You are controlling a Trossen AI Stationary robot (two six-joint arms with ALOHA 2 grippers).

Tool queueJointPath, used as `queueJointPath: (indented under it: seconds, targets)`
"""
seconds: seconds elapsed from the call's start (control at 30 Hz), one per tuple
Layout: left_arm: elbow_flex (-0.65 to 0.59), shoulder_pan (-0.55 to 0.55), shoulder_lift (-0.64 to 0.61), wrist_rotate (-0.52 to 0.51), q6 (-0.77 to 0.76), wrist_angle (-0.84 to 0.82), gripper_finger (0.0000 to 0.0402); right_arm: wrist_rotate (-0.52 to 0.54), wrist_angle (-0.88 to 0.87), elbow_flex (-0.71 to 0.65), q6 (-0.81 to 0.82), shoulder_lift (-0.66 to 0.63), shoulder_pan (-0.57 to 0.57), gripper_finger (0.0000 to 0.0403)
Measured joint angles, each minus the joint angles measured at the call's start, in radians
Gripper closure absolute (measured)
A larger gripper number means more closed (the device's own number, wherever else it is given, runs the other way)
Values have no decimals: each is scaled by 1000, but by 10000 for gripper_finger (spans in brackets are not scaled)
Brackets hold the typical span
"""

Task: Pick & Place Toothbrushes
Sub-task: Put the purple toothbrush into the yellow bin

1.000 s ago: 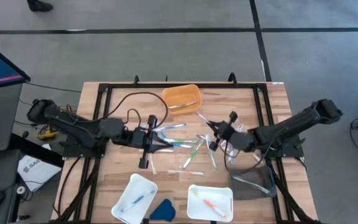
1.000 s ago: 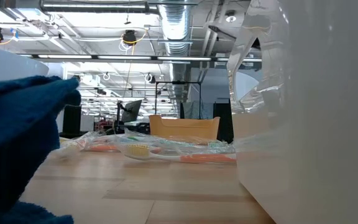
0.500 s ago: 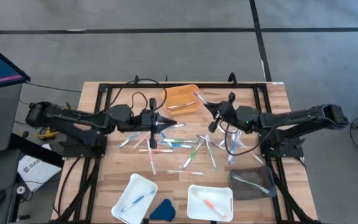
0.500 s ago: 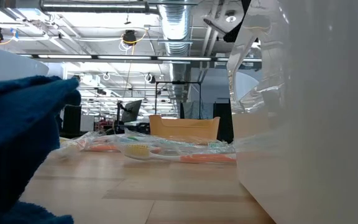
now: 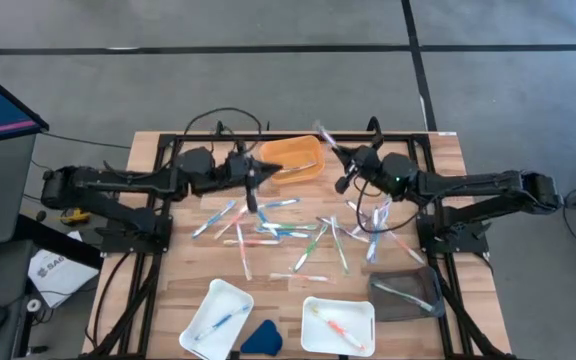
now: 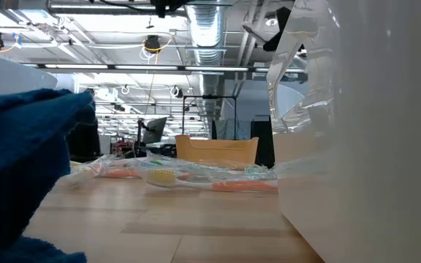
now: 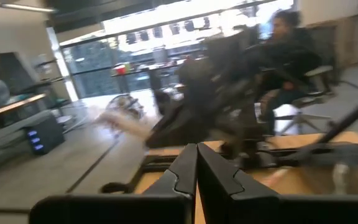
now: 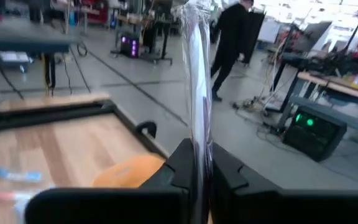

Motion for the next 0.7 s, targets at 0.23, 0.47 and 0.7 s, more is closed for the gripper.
queueJointPath:
  seconds: [0.23, 0.47, 0.7]
  targets:
    - [0, 189, 0, -1, -36, 23, 396, -214, 24, 85, -26, 35, -105, 393]
    - [0, 275, 0, 37, -56, 116, 396, -368, -57, 225, -108, 195, -201, 383]
    - [0, 271, 0, 167, 21, 183, 396, -485, -202, 390, -203, 396, -264, 393]
